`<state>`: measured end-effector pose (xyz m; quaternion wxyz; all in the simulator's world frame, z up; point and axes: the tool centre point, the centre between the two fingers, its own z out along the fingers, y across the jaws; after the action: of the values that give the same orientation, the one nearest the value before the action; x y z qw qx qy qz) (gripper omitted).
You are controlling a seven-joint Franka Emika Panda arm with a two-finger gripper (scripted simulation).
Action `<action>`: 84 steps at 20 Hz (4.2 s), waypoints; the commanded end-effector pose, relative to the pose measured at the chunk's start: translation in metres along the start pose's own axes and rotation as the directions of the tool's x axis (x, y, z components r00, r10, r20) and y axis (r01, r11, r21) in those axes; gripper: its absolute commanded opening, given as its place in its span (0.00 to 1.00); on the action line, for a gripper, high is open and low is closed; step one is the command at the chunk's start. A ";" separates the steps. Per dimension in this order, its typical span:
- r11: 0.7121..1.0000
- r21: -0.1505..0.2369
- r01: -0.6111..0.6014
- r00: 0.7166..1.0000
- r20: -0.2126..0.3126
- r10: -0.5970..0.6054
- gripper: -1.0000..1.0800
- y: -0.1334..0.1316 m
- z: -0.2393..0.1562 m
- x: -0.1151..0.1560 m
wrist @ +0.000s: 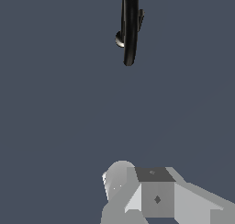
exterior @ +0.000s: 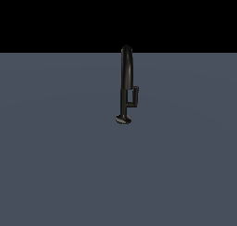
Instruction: Turn on the faucet by rotating a designated handle.
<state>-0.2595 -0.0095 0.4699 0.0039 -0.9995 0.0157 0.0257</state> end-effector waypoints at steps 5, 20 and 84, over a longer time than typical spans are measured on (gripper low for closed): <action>1.000 0.005 -0.005 1.000 0.005 0.005 0.00 0.000 0.000 0.002; 0.988 0.100 -0.116 0.988 0.117 0.104 0.00 -0.006 0.005 0.050; 0.135 0.104 -0.985 0.118 0.988 0.097 0.00 0.051 0.266 0.370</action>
<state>0.0910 -0.0696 0.1952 0.4569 -0.5799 0.4753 0.4786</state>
